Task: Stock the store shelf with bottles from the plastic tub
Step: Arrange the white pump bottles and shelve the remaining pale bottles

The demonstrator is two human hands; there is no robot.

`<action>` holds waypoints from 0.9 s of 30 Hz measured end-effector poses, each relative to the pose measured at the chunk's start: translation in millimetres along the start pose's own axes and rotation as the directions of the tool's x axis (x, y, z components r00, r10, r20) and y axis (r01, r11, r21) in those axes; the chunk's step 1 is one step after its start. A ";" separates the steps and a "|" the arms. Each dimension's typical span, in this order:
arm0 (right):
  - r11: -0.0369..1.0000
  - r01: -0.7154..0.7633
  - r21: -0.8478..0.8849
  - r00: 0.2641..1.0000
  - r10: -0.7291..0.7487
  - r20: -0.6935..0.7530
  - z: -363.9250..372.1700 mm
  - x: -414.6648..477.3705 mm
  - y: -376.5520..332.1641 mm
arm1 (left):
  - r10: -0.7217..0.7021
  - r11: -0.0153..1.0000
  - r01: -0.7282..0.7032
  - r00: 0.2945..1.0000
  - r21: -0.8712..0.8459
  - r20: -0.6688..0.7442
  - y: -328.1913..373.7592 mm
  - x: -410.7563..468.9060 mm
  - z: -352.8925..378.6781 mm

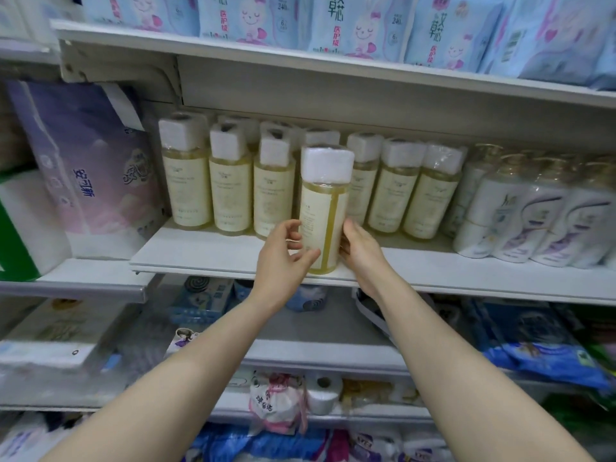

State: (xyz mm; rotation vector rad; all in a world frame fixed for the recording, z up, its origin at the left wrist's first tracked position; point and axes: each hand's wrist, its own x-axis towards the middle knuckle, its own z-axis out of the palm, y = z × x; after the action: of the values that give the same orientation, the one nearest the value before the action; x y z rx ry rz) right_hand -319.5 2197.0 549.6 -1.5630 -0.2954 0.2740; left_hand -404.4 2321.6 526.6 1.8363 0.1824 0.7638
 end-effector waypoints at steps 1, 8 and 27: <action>1.000 0.020 -0.012 1.000 -0.020 -0.004 -0.3 -3.0 0.2 | 0.006 1.000 -0.006 1.000 -0.005 0.020 -0.5 -0.4 -0.7; 0.971 0.158 -0.178 0.986 -0.166 -0.030 -8.2 -27.7 10.3 | 0.063 0.997 -0.069 0.984 0.032 0.165 -5.9 2.5 1.9; 0.896 0.192 -0.400 0.953 -0.268 -0.143 -9.7 -51.4 1.2 | 0.032 0.973 -0.040 0.999 0.229 0.038 4.5 18.3 -3.6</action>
State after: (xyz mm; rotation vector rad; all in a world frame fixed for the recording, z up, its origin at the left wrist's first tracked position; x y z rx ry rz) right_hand -364.1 2169.7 548.0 -1.9044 -0.3937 -0.1350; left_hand -393.2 2331.2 538.9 2.0749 0.2235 0.7619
